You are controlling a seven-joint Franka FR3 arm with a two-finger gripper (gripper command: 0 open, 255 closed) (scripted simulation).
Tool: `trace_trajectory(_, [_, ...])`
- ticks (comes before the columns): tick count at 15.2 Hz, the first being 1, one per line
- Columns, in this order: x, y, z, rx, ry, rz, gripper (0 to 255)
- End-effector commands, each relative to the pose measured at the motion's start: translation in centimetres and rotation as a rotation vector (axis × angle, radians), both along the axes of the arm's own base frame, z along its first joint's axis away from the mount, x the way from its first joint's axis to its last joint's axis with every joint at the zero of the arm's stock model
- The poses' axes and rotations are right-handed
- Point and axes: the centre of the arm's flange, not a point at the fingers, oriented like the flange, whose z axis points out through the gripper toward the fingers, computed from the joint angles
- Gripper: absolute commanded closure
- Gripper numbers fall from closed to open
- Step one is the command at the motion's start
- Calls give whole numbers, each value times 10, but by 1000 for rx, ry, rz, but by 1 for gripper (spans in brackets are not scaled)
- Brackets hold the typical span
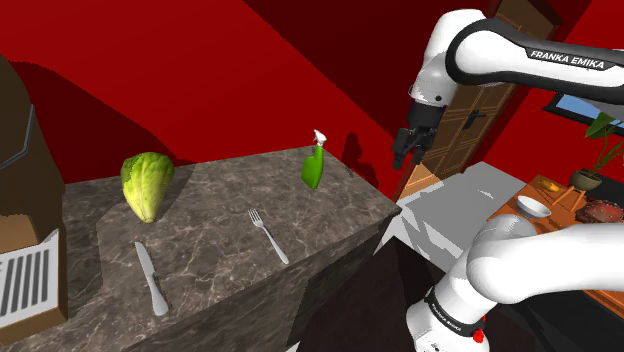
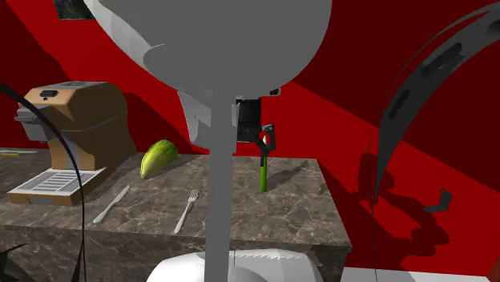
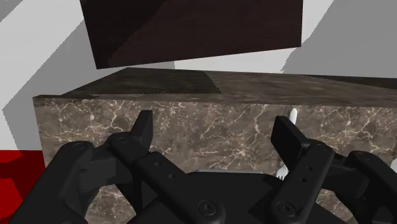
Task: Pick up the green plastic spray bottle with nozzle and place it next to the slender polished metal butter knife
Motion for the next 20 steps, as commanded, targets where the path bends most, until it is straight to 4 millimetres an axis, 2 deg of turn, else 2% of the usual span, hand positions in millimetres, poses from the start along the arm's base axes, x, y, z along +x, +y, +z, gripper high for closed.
trace_trajectory(1, [0,0,0,0,0,0,0])
trace_trajectory(20, [232,-61,-57,-32,-19,-47,0])
